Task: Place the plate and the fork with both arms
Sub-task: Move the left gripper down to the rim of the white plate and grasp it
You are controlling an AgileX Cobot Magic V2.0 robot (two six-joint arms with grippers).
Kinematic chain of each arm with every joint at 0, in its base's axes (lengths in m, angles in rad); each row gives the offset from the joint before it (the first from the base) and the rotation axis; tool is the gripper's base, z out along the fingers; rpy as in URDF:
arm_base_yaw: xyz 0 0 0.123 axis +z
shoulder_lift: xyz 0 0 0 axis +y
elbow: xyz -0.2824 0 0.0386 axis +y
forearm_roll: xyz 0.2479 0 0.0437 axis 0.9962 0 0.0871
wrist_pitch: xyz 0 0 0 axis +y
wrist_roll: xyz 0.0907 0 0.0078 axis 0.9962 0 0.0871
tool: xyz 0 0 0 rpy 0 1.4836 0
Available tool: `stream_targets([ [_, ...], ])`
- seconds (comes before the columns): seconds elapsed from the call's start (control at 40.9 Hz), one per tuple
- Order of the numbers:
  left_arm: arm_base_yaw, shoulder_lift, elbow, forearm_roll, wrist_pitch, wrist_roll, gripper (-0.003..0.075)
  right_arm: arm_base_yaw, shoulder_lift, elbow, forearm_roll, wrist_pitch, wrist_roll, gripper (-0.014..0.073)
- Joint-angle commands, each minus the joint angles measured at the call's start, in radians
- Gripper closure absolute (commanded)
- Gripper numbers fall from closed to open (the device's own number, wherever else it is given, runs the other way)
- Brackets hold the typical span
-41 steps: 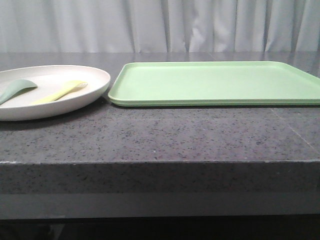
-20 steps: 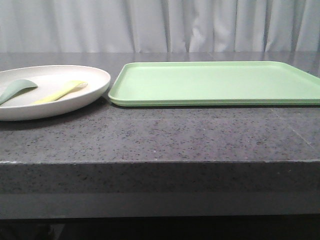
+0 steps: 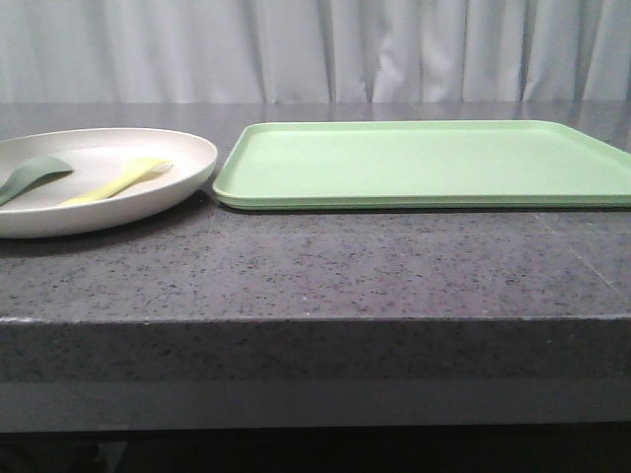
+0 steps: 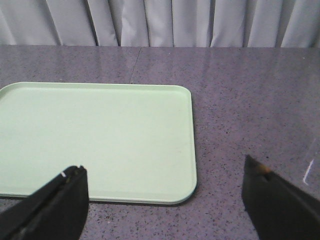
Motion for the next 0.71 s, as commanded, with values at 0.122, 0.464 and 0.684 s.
stream_targets([
  [0.122,0.005,0.038,-0.034,-0.002,-0.030,-0.001,0.0204,-0.002,0.009,-0.034,0.001,-0.084,-0.006,-0.0050],
  [0.464,0.005,0.089,-0.034,-0.004,-0.054,-0.001,0.0204,-0.002,0.009,-0.033,0.001,-0.083,-0.006,-0.0050],
  [0.684,0.005,0.093,-0.034,-0.004,-0.081,-0.001,0.0205,-0.002,0.009,-0.033,0.001,-0.083,-0.006,-0.0050],
])
